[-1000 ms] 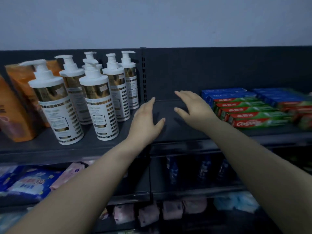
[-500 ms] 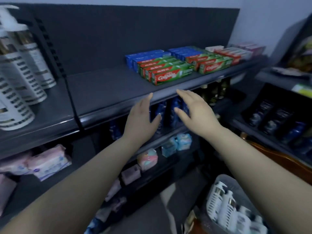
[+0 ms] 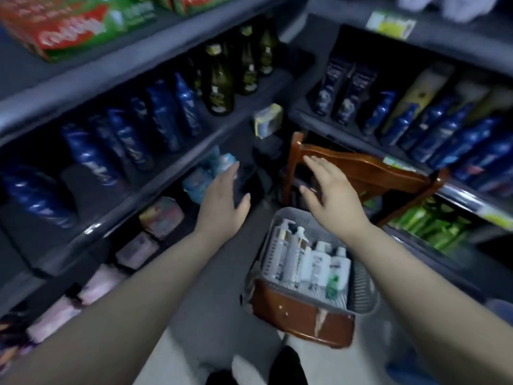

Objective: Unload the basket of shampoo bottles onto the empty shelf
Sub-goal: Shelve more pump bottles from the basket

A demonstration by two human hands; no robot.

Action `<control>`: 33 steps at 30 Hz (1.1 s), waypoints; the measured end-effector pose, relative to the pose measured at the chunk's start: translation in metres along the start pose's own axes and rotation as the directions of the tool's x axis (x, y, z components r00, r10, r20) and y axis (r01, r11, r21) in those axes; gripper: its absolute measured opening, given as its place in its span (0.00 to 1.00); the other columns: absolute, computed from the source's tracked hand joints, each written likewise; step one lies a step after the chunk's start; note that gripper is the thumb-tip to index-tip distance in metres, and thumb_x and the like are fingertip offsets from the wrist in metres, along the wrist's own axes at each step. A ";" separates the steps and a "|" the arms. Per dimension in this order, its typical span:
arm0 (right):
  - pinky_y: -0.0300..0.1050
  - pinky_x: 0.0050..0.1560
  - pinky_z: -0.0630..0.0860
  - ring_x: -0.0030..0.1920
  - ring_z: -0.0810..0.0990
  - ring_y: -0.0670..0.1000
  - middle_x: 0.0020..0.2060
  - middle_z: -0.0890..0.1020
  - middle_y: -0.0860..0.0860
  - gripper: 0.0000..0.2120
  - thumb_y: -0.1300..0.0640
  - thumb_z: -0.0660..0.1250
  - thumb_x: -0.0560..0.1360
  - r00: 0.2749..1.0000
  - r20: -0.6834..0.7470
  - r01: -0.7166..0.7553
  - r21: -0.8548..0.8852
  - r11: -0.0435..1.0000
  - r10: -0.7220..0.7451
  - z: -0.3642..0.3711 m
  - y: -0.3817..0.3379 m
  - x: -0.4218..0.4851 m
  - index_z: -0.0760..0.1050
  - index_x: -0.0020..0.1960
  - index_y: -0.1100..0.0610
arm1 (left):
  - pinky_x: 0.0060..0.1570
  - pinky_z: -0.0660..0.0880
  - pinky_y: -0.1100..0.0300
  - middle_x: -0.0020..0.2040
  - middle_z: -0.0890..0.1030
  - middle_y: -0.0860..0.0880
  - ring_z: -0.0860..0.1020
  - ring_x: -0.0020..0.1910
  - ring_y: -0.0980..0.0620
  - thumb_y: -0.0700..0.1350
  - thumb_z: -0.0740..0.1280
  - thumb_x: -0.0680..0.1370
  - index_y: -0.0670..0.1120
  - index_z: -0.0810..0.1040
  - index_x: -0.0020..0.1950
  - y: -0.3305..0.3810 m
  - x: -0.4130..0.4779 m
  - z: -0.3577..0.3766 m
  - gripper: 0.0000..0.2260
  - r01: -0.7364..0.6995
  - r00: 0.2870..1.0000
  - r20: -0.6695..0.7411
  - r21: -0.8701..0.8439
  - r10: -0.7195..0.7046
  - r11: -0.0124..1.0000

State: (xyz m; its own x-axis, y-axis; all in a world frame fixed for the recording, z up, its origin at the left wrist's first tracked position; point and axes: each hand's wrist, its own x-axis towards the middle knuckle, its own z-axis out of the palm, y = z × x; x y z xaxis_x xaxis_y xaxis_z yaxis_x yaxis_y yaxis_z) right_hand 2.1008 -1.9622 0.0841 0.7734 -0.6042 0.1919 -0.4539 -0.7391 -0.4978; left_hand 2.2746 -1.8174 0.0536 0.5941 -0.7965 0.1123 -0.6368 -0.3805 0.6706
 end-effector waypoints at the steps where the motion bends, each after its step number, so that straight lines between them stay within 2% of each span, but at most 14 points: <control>1: 0.49 0.73 0.58 0.73 0.63 0.59 0.71 0.68 0.59 0.26 0.57 0.65 0.77 0.999 0.013 -0.031 0.004 1.000 0.031 0.001 0.019 -0.008 0.64 0.74 0.59 | 0.71 0.63 0.54 0.75 0.65 0.49 0.65 0.73 0.50 0.47 0.65 0.79 0.47 0.59 0.78 0.002 -0.001 0.019 0.29 0.008 1.000 0.019 0.000 -0.008 1.000; 6: 0.49 0.73 0.57 0.75 0.60 0.56 0.74 0.65 0.56 0.27 0.56 0.63 0.79 0.981 0.083 -0.176 0.018 0.984 0.174 0.014 0.105 -0.044 0.61 0.76 0.56 | 0.70 0.59 0.58 0.76 0.63 0.49 0.61 0.74 0.50 0.48 0.65 0.80 0.49 0.55 0.78 0.006 -0.009 0.103 0.30 0.091 0.987 0.133 -0.005 -0.089 0.996; 8: 0.48 0.72 0.56 0.75 0.58 0.54 0.74 0.63 0.53 0.27 0.54 0.62 0.79 0.964 0.122 -0.242 0.021 0.970 0.237 0.027 0.133 -0.057 0.59 0.77 0.53 | 0.69 0.60 0.58 0.76 0.63 0.47 0.62 0.74 0.49 0.49 0.65 0.79 0.47 0.57 0.78 0.003 -0.012 0.130 0.30 0.119 0.977 0.174 0.011 -0.119 0.993; 10: 0.47 0.71 0.58 0.75 0.60 0.54 0.74 0.65 0.53 0.28 0.54 0.63 0.79 0.950 0.150 -0.281 0.023 0.959 0.275 0.043 0.155 -0.067 0.60 0.76 0.54 | 0.68 0.61 0.58 0.75 0.66 0.45 0.65 0.73 0.47 0.48 0.66 0.79 0.43 0.59 0.77 -0.004 -0.017 0.152 0.30 0.146 0.968 0.205 0.011 -0.145 0.989; 12: 0.47 0.71 0.59 0.73 0.63 0.56 0.73 0.67 0.55 0.28 0.55 0.64 0.78 0.936 0.180 -0.314 0.030 0.949 0.303 0.062 0.170 -0.075 0.61 0.76 0.56 | 0.66 0.62 0.61 0.72 0.69 0.45 0.67 0.70 0.47 0.45 0.68 0.78 0.45 0.62 0.76 -0.013 -0.021 0.171 0.28 0.182 0.954 0.245 -0.002 -0.176 0.983; 14: 0.46 0.70 0.60 0.72 0.64 0.56 0.72 0.67 0.55 0.28 0.56 0.64 0.78 0.918 0.218 -0.350 0.052 0.935 0.331 0.086 0.183 -0.080 0.61 0.75 0.57 | 0.66 0.68 0.55 0.68 0.73 0.47 0.71 0.66 0.48 0.44 0.68 0.78 0.49 0.64 0.75 -0.024 -0.021 0.190 0.26 0.197 0.930 0.320 -0.023 -0.179 0.980; 16: 0.44 0.69 0.58 0.73 0.63 0.57 0.73 0.66 0.56 0.28 0.56 0.64 0.78 0.904 0.254 -0.374 0.079 0.924 0.345 0.114 0.196 -0.085 0.60 0.75 0.58 | 0.59 0.73 0.54 0.66 0.75 0.48 0.73 0.64 0.49 0.43 0.67 0.77 0.49 0.66 0.74 -0.040 -0.021 0.208 0.25 0.176 0.920 0.359 -0.022 -0.156 0.984; 18: 0.42 0.69 0.57 0.73 0.62 0.56 0.73 0.65 0.56 0.29 0.55 0.64 0.79 0.882 0.290 -0.412 0.096 0.906 0.371 0.145 0.208 -0.087 0.59 0.76 0.58 | 0.56 0.72 0.56 0.64 0.76 0.46 0.74 0.62 0.49 0.42 0.67 0.77 0.47 0.67 0.72 -0.057 -0.016 0.224 0.23 0.139 0.925 0.354 0.017 -0.136 0.990; 22: 0.48 0.67 0.65 0.72 0.63 0.57 0.74 0.63 0.57 0.30 0.53 0.64 0.79 0.829 0.362 -0.498 0.135 0.856 0.425 0.210 0.226 -0.081 0.56 0.77 0.58 | 0.57 0.72 0.48 0.60 0.77 0.42 0.74 0.58 0.45 0.41 0.67 0.78 0.41 0.71 0.68 -0.090 -0.006 0.250 0.19 0.029 0.935 0.349 0.084 -0.057 0.996; 25: 0.47 0.66 0.65 0.72 0.63 0.57 0.74 0.62 0.57 0.32 0.53 0.63 0.79 0.786 0.414 -0.557 0.152 0.816 0.459 0.254 0.236 -0.071 0.53 0.77 0.58 | 0.61 0.70 0.48 0.64 0.75 0.41 0.73 0.62 0.43 0.40 0.66 0.77 0.41 0.69 0.71 -0.109 -0.003 0.262 0.22 -0.022 0.930 0.367 0.098 -0.016 0.995; 27: 0.49 0.67 0.65 0.72 0.64 0.58 0.75 0.61 0.58 0.33 0.52 0.63 0.79 0.730 0.444 -0.636 0.163 0.755 0.519 0.279 0.242 -0.061 0.52 0.78 0.58 | 0.65 0.67 0.44 0.67 0.72 0.39 0.70 0.66 0.41 0.38 0.66 0.76 0.39 0.68 0.72 -0.119 -0.005 0.269 0.23 -0.062 0.922 0.387 0.119 0.011 0.991; 30: 0.50 0.65 0.67 0.69 0.67 0.60 0.72 0.66 0.60 0.34 0.47 0.65 0.77 0.655 0.434 -0.732 0.159 0.663 0.619 0.307 0.250 -0.049 0.55 0.77 0.57 | 0.74 0.57 0.48 0.70 0.68 0.35 0.64 0.72 0.37 0.36 0.68 0.75 0.37 0.67 0.72 -0.126 -0.013 0.275 0.25 -0.078 0.924 0.383 0.132 0.022 0.988; 33: 0.48 0.57 0.72 0.63 0.74 0.59 0.62 0.76 0.57 0.36 0.43 0.68 0.74 0.601 0.429 -0.791 0.196 0.580 0.674 0.322 0.257 -0.040 0.60 0.75 0.58 | 0.74 0.55 0.48 0.70 0.67 0.34 0.61 0.73 0.36 0.36 0.68 0.75 0.36 0.68 0.71 -0.129 -0.017 0.279 0.25 -0.086 0.933 0.357 0.124 0.037 0.988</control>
State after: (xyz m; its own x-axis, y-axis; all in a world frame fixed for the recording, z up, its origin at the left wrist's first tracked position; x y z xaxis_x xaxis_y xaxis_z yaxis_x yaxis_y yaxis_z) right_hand 2.0955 -2.0317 -0.3234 0.3490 -0.7334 -0.5834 -0.7882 0.1069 -0.6060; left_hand 2.2097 -1.8857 -0.2394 0.3555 -0.9252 -0.1327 -0.7420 -0.3657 0.5619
